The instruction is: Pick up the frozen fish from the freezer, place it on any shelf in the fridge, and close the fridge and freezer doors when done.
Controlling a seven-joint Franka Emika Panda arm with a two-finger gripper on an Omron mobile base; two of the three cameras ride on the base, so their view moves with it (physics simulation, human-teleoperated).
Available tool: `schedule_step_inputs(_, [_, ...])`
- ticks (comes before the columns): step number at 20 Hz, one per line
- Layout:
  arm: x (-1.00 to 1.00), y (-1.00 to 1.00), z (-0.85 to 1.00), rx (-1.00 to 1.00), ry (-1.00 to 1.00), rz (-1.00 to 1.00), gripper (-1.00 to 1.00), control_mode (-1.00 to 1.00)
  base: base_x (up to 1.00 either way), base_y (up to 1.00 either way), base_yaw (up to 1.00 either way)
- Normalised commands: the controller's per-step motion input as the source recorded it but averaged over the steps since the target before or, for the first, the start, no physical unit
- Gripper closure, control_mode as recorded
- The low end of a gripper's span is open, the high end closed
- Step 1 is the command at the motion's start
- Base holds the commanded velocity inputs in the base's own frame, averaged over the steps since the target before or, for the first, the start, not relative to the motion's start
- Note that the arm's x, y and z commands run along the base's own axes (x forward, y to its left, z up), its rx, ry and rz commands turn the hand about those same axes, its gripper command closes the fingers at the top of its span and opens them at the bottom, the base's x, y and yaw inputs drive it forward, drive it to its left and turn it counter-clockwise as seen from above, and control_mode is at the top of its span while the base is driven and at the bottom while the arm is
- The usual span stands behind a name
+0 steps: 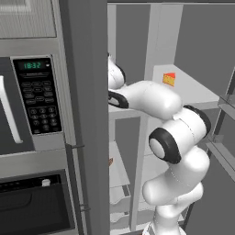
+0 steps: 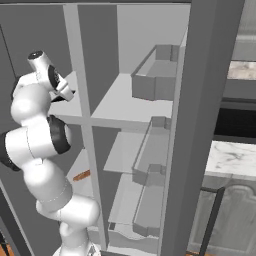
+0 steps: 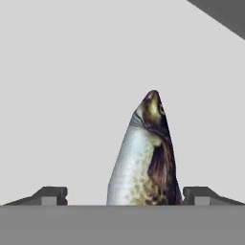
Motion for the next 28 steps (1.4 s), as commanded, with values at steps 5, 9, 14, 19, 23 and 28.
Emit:
schedule_step_inputs(5, [-0.01,-0.18,-0.7,-0.03,0.04,-0.03,1.0,-1.0,0.0,0.0,0.0])
schedule_step_inputs(9, [0.0,-0.03,-0.07,0.0,0.0,0.0,1.0,-1.0,0.0,0.0,0.0])
schedule_step_inputs(14, [0.0,-0.18,0.0,0.02,-0.04,0.0,1.0,-1.0,0.0,0.0,0.0])
schedule_step_inputs(19, [-0.01,-0.38,0.06,0.12,-0.16,0.0,1.0,-1.0,0.0,0.0,0.0])
schedule_step_inputs(23, [-0.61,-0.01,0.29,0.08,-0.21,0.0,1.0,-1.0,0.0,0.0,0.0])
schedule_step_inputs(28, [-0.74,-0.05,0.64,0.06,-0.22,0.0,1.0,-1.0,0.0,0.0,0.0])
